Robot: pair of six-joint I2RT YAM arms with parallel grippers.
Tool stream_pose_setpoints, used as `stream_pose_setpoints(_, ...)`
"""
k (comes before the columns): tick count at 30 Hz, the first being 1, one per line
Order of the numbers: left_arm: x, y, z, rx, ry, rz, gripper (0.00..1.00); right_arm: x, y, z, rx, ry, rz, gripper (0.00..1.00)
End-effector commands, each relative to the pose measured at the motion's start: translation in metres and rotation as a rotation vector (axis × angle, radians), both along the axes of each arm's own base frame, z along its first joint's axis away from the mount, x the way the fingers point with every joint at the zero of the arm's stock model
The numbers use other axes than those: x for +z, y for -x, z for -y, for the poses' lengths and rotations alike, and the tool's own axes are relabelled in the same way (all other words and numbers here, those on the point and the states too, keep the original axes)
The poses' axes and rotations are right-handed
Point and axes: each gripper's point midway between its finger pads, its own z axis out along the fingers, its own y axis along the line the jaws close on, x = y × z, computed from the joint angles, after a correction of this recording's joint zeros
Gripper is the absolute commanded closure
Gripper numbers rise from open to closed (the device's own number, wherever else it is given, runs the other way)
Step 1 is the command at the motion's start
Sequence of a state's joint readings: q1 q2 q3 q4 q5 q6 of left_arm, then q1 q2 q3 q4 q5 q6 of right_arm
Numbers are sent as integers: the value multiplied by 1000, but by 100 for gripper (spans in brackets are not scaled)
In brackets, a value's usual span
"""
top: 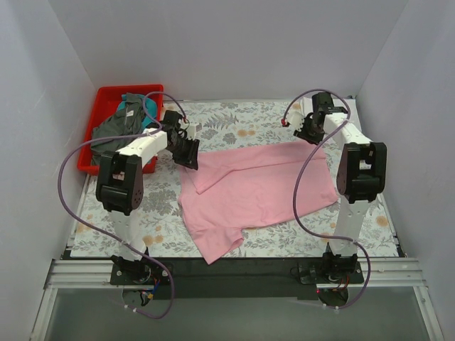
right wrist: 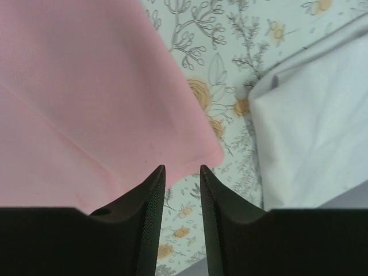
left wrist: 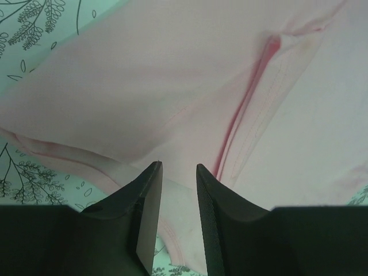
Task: Fold and stack the t-shirts
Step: Fold the tshirt
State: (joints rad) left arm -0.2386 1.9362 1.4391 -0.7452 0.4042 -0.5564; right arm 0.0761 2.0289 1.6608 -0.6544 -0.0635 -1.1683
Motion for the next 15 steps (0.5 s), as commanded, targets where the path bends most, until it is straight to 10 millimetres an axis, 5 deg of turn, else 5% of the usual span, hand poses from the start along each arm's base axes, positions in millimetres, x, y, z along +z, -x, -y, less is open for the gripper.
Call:
stream_pose_setpoints(1,-10,-15,-3,60,-20,0,71,-33,15,-9,-54,-69,-120,64)
stream_pose_setpoints(11,-59,-45,-25,83,-166,-18,78,-70,36,-4,-123,-65,-220,64)
stream_pose_setpoints(15,-67,-75,-37,112,-158,-12,78,-74,13,2,-174,-53,-176,60)
